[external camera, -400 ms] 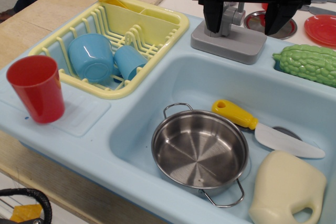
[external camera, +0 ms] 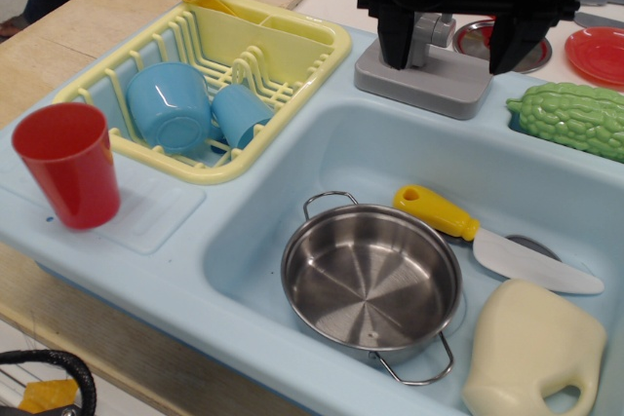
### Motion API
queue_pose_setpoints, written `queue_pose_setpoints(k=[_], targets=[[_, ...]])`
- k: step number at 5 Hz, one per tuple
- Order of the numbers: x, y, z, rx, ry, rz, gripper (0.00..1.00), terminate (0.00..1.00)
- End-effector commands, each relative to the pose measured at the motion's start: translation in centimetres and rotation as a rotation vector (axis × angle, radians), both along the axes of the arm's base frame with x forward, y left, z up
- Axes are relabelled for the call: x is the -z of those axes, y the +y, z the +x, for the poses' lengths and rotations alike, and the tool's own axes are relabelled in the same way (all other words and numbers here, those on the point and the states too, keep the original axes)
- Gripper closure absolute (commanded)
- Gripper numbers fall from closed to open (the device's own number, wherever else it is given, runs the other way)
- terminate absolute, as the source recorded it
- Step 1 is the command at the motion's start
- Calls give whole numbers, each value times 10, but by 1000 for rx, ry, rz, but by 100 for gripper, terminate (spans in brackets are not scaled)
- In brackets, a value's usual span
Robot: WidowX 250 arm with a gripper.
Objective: Turn lever vertical to front
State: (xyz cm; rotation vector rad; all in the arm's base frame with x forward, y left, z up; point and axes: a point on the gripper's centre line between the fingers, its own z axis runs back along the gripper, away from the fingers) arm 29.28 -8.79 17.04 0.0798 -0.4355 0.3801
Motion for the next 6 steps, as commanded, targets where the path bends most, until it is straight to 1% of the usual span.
queue_pose_setpoints(k=[1,2,3,5,6], targets=[[-10,2,15,42,-81,16,0,0],[-13,5,28,81,-93,36,0,0],[-14,6,38,124,-89,36,0,0],[-14,8,51,170,-93,37,0,0],[-11,9,57,180,-88,23,0,0]])
